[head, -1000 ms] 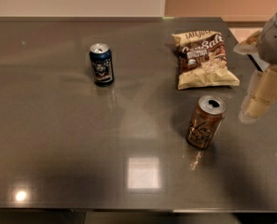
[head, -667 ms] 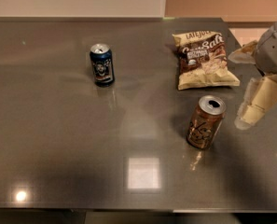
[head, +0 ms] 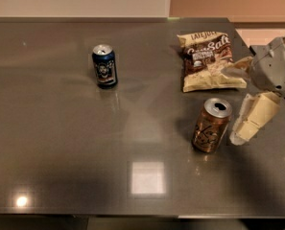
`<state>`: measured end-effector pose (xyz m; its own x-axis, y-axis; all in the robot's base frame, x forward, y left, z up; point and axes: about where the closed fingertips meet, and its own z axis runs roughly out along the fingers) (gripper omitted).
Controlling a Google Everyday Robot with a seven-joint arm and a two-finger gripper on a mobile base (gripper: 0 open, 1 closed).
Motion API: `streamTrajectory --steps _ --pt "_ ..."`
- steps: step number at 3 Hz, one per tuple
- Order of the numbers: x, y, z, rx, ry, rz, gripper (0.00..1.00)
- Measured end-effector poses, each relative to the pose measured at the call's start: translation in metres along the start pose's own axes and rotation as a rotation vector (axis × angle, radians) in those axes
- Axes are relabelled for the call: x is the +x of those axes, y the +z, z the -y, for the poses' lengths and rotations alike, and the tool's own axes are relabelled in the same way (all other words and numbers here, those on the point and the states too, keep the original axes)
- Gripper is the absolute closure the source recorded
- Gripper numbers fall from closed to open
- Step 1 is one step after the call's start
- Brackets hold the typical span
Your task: Move orange can near pepsi can
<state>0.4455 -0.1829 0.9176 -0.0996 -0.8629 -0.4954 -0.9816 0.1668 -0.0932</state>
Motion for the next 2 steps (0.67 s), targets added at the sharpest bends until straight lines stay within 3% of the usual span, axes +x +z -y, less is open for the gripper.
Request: streamTrajectory --steps 2 --pt "-0.0066 0.0186 -0.0117 -0.040 -0.010 0.071 0.00"
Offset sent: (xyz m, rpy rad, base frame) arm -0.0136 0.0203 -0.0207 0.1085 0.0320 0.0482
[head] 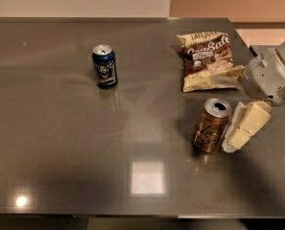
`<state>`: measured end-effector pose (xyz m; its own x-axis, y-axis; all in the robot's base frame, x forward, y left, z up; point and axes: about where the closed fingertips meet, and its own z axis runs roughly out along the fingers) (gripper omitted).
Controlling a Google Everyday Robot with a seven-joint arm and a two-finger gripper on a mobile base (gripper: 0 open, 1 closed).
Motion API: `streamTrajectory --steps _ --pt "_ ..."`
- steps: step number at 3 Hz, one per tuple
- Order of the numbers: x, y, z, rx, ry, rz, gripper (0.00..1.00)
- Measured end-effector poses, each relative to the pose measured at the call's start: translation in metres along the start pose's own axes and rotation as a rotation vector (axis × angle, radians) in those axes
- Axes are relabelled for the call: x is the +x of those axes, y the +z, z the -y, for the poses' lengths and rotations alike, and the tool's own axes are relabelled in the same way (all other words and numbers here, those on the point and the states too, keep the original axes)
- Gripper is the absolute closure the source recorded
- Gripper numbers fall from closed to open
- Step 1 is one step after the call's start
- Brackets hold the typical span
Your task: Move orange can near pepsi can
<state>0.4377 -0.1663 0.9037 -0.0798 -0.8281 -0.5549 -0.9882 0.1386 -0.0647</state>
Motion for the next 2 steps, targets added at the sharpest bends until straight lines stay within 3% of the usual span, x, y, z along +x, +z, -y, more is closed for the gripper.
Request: streamTrajectory --steps 1,2 --pt "-0.0025 0.0037 -0.0049 -0.013 -0.009 0.016 0.16" --pt "-0.0042 0.0045 -0.0079 -0.019 -0.019 0.024 0.40"
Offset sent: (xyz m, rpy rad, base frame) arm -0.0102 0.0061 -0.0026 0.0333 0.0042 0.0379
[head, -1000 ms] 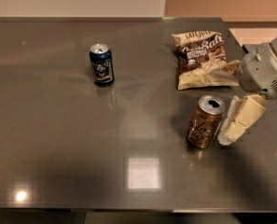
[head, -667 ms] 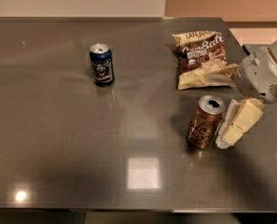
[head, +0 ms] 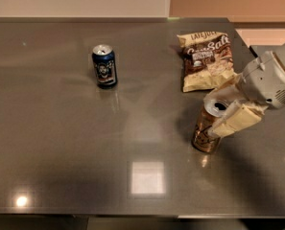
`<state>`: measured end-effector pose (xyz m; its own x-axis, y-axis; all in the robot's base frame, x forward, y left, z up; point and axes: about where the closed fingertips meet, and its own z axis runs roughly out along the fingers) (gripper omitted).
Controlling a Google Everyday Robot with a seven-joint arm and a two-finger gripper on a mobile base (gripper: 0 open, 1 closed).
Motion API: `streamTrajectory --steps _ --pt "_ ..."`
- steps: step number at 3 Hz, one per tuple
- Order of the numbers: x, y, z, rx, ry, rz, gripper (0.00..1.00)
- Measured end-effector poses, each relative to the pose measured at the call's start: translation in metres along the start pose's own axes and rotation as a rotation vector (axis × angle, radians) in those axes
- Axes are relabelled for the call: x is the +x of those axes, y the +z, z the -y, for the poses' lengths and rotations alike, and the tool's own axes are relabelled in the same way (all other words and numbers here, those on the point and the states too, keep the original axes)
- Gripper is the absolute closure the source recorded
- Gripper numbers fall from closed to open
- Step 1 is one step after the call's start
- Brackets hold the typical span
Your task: Move orange can near pepsi can
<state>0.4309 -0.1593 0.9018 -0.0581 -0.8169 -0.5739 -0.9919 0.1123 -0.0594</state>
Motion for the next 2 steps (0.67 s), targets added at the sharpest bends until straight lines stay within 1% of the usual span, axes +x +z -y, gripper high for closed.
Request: streamTrajectory --steps 1,2 --pt "-0.004 -0.001 0.001 -0.004 -0.006 -0.003 0.62" --pt "-0.022 -0.002 0.013 -0.010 -0.018 -0.024 0.87"
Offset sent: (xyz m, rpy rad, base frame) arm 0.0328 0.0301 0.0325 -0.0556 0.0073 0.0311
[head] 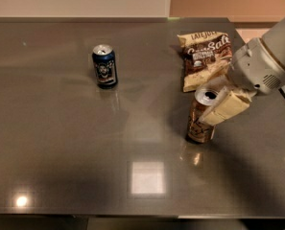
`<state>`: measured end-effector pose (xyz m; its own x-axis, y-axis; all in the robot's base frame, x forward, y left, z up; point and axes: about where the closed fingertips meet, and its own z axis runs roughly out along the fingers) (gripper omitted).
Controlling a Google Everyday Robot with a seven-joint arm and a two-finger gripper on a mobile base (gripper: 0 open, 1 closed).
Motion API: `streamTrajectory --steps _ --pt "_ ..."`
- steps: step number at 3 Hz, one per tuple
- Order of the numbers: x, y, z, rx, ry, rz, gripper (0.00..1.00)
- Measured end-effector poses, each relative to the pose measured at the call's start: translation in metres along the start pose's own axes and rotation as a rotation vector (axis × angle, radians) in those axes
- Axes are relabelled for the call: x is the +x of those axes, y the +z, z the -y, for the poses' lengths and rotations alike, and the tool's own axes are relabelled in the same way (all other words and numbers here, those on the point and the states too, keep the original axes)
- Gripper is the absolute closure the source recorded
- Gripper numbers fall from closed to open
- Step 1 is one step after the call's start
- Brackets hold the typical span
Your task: Move orange can near pepsi can
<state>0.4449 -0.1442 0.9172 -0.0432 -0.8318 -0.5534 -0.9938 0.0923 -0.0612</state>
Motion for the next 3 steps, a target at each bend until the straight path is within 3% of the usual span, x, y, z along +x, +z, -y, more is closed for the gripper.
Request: streamTrajectory --steps 1,3 --pt "-0.023 0.002 0.019 -0.022 0.009 0.007 1.00" --pt "-0.072 0.019 0.063 -0.030 0.017 0.087 1.00"
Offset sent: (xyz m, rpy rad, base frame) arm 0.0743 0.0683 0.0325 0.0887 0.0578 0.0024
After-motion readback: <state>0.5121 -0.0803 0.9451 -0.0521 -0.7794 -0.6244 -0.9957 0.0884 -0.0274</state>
